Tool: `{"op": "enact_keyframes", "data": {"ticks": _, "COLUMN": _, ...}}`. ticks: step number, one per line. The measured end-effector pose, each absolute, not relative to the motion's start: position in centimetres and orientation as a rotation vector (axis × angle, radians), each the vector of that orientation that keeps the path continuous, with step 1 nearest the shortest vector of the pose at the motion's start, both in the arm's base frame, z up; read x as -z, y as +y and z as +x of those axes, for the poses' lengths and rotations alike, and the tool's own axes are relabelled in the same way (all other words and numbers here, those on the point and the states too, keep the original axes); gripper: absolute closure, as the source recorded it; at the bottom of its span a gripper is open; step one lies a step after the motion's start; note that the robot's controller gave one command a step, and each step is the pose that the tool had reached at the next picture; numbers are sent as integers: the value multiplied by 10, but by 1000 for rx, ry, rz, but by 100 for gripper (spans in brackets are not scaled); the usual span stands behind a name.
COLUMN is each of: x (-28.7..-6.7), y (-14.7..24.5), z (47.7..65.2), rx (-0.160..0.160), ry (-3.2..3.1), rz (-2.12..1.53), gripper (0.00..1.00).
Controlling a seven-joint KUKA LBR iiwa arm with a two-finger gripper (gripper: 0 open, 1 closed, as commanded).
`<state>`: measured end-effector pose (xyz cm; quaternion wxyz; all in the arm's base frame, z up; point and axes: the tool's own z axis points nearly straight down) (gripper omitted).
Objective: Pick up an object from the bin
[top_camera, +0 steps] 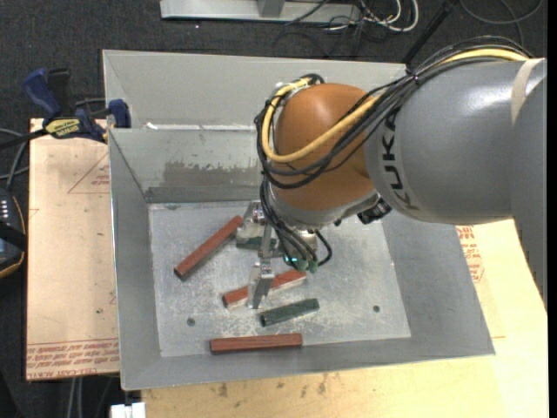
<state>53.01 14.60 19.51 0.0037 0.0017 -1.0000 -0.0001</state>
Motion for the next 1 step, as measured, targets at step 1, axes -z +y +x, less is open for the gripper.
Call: {"op": "enact_keyframes", "data": {"ticks": 1, "x": -199, "y": 145, "z": 532, "rx": 2, "ry": -3142, "rz": 1, "gripper": 0}}
